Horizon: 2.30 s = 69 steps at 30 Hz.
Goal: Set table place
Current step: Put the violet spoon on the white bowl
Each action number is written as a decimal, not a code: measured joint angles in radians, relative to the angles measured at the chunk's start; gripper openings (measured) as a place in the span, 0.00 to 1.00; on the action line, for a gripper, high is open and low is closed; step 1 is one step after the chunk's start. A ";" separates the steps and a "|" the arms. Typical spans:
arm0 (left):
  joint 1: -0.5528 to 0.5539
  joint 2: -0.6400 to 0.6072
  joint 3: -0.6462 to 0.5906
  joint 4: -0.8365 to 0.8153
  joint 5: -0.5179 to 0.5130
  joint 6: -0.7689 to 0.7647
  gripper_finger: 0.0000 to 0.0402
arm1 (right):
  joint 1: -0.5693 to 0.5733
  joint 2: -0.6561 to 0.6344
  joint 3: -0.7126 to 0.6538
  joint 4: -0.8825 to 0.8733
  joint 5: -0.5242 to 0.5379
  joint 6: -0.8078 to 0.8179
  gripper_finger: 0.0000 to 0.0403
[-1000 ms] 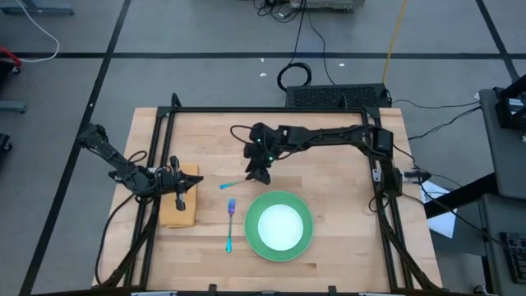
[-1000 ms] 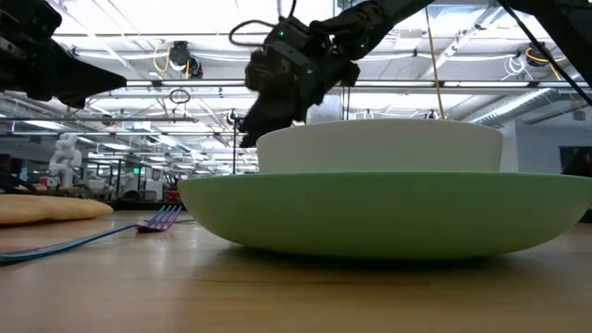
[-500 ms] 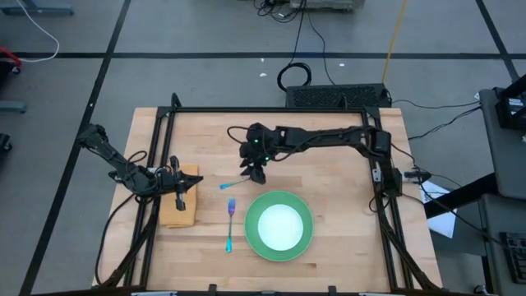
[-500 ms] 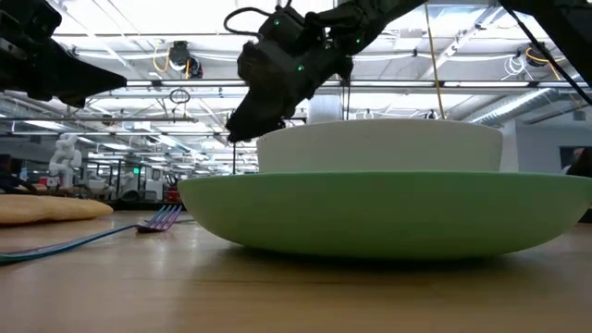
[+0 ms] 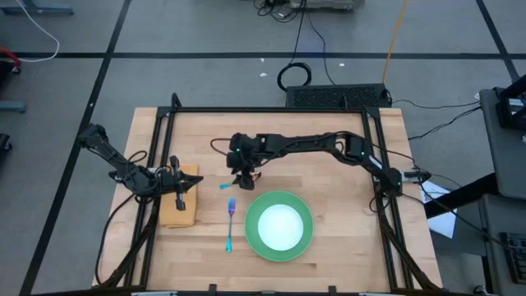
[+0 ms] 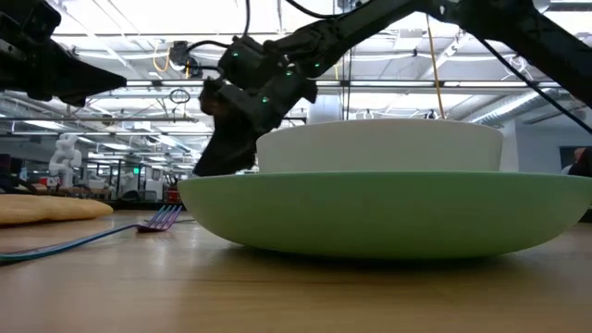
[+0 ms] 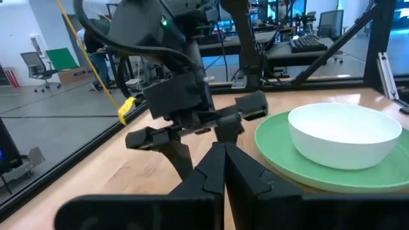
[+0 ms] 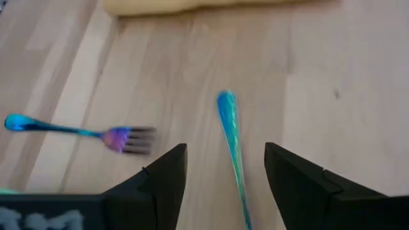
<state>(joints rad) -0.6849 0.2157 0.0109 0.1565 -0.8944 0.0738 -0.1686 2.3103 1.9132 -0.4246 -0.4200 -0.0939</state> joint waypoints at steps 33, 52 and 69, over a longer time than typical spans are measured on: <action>0.000 0.000 0.000 -0.067 0.005 -0.023 0.02 | 0.055 0.050 -0.001 -0.059 0.214 -0.162 0.50; 0.000 0.000 0.000 -0.072 0.004 -0.027 0.02 | 0.064 0.047 -0.052 -0.019 0.211 -0.110 0.50; 0.000 0.000 0.000 -0.072 0.004 -0.027 0.02 | 0.065 0.047 -0.052 -0.020 0.212 -0.127 0.20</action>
<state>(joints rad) -0.6849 0.2157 0.0109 0.0849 -0.8906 0.0471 -0.1036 2.3573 1.8610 -0.4447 -0.2083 -0.2208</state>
